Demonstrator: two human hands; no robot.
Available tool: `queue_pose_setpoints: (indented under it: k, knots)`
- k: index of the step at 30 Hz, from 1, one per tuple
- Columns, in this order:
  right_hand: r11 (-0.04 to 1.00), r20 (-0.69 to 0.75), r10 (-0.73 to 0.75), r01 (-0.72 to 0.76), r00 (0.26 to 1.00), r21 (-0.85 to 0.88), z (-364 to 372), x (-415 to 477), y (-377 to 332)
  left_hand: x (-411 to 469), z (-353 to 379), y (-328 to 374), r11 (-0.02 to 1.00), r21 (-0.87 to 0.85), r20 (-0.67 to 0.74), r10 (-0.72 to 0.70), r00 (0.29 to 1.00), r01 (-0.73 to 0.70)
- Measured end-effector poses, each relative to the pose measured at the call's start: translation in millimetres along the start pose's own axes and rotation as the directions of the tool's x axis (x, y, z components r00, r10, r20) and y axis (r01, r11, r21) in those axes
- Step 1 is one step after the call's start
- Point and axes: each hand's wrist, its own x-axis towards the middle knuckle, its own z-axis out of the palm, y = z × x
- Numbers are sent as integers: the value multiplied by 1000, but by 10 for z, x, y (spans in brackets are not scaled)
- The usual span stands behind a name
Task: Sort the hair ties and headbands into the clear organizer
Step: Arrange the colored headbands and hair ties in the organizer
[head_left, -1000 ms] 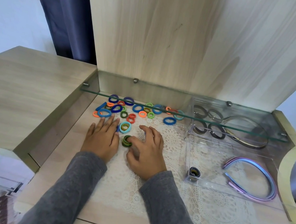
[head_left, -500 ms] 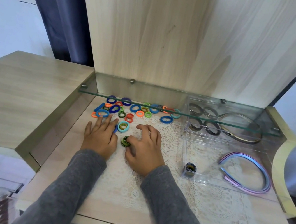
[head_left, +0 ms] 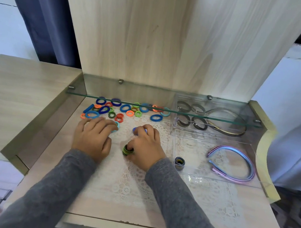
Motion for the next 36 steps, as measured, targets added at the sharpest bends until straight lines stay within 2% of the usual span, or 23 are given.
queue_pose_setpoints:
  k: [2,4,12,20,26,36]
  knots:
    - [1000,-13,-15,14,1000,-16,-15,-24,12,-10,-17,50,994,-1,-28,110,993,-110]
    - [999,-29,-25,24,999,-40,-26,-41,22,-42,-8,110,991,-16,14,133,991,-133]
    - [998,-70,-58,55,996,-41,-62,-113,107,-178,-15,420,972,-232,187,71,980,-26]
    - [998,56,-23,20,998,62,-435,-279,427,-29,-68,770,906,-403,267,-17,964,128]
    - [994,143,59,-71,988,84,-728,-427,774,210,-116,1164,863,-498,243,40,969,89]
    - [980,188,181,-192,965,44,-822,-697,1210,403,36,1632,829,-557,282,133,950,49]
